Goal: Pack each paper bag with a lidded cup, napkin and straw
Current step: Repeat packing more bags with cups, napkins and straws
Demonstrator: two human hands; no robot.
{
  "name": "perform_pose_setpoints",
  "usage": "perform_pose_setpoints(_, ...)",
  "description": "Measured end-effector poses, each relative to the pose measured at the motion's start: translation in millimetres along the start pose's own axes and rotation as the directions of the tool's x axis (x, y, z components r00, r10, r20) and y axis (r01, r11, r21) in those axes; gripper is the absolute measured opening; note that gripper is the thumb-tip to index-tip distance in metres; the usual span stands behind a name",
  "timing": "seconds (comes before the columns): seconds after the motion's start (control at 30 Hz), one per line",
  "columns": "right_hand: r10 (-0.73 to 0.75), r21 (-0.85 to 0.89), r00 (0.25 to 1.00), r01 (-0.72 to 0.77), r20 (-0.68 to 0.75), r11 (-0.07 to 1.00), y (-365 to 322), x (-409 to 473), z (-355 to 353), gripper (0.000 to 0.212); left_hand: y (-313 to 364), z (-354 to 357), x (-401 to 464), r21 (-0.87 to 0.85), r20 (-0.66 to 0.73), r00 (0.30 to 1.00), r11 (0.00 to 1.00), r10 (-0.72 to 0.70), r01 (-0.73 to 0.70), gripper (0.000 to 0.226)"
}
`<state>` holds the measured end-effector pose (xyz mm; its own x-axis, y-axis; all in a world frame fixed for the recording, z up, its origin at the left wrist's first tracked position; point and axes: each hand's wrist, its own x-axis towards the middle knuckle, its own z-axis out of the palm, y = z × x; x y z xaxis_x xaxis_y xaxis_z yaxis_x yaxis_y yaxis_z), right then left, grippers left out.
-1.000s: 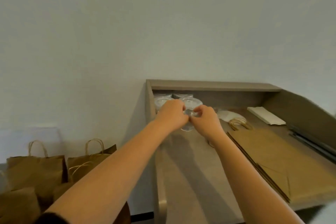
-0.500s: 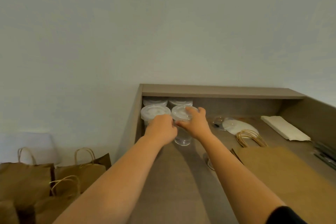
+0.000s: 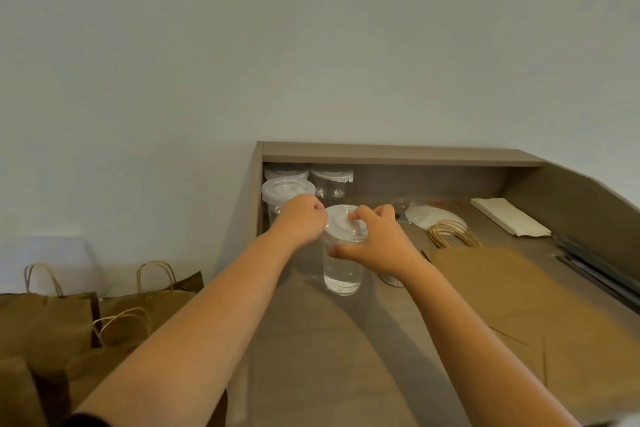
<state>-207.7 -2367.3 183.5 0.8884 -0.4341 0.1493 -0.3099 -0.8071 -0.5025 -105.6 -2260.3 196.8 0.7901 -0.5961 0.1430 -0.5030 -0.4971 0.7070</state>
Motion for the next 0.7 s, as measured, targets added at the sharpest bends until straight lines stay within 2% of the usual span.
perform_pose_setpoints(0.13, 0.012, -0.081, 0.994, -0.004, 0.110, 0.997, -5, -22, -16, 0.080, 4, -2, -24, -0.032, 0.042, 0.999, 0.999, 0.016, -0.015, 0.021)
perform_pose_setpoints(0.27, -0.001, -0.057, 0.994, 0.007, 0.107, 0.998, -12, -35, -15, 0.077, 2, -4, -47, -0.005, 0.060, 0.996, 0.998, 0.062, -0.062, 0.023)
perform_pose_setpoints(0.37, -0.027, 0.003, 0.998, 0.027, 0.048, 1.000, -17, -50, -12, 0.084, -3, -11, -60, -0.045, 0.059, 0.995, 0.996, 0.076, -0.073, 0.025)
perform_pose_setpoints(0.47, -0.046, 0.037, 0.997, 0.048, -0.057, 0.998, -36, -67, -23, 0.077, -6, -26, -73, -0.212, 0.034, 0.995, 0.974, 0.091, -0.082, 0.019)
perform_pose_setpoints(0.6, -0.128, -0.024, 0.977, 0.126, -0.169, 0.992, -76, -83, -53, 0.076, 0, -61, -96, -0.397, -0.016, 0.989, 0.907, 0.147, -0.141, 0.038)
perform_pose_setpoints(0.7, -0.203, -0.035, 0.964, 0.199, -0.170, 0.979, -106, -90, -64, 0.075, 2, -91, -115, -0.463, -0.084, 0.987, 0.871, 0.139, -0.162, 0.041)
